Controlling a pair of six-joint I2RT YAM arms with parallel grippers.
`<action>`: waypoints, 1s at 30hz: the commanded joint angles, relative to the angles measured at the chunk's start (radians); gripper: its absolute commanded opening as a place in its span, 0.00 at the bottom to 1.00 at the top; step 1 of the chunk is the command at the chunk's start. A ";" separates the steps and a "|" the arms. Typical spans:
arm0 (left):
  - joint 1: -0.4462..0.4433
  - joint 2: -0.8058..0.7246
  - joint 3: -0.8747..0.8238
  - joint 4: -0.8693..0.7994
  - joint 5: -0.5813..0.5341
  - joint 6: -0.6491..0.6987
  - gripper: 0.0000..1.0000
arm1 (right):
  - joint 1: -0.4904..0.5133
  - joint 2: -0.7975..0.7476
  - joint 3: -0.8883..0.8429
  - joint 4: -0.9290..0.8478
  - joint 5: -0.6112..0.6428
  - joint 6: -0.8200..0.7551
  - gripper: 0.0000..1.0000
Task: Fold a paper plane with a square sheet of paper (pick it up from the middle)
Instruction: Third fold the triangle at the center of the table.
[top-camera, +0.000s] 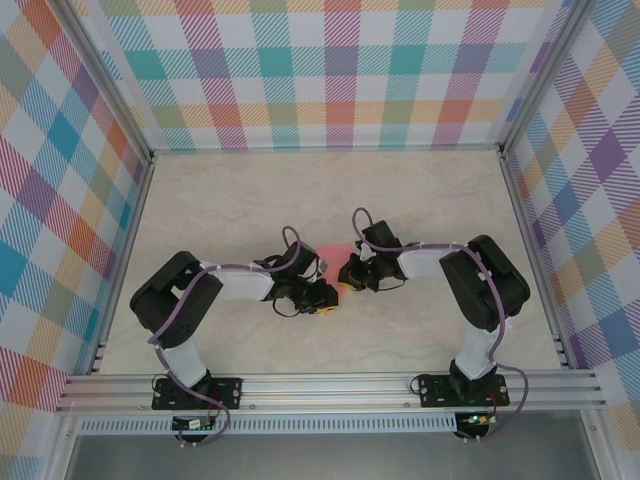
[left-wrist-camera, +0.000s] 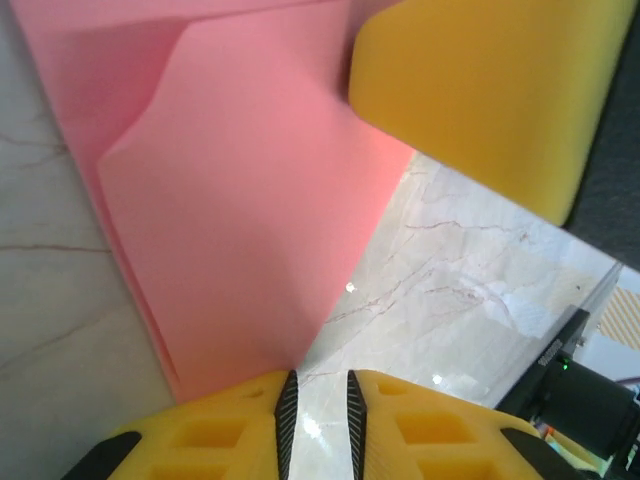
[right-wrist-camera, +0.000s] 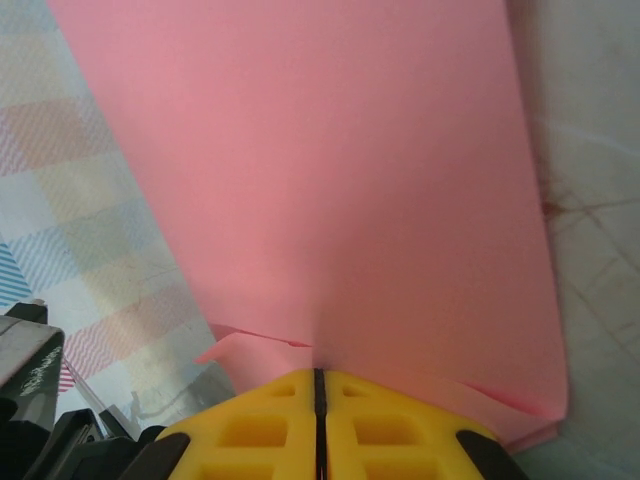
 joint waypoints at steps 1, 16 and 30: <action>-0.008 0.006 -0.058 -0.079 -0.026 0.027 0.24 | 0.007 0.062 -0.016 -0.110 0.089 -0.008 0.09; -0.006 -0.148 -0.091 -0.249 -0.020 0.123 0.24 | 0.013 0.057 -0.023 -0.111 0.097 0.003 0.10; -0.003 -0.141 0.059 -0.140 -0.113 0.042 0.24 | 0.017 0.036 -0.008 -0.096 0.079 0.032 0.11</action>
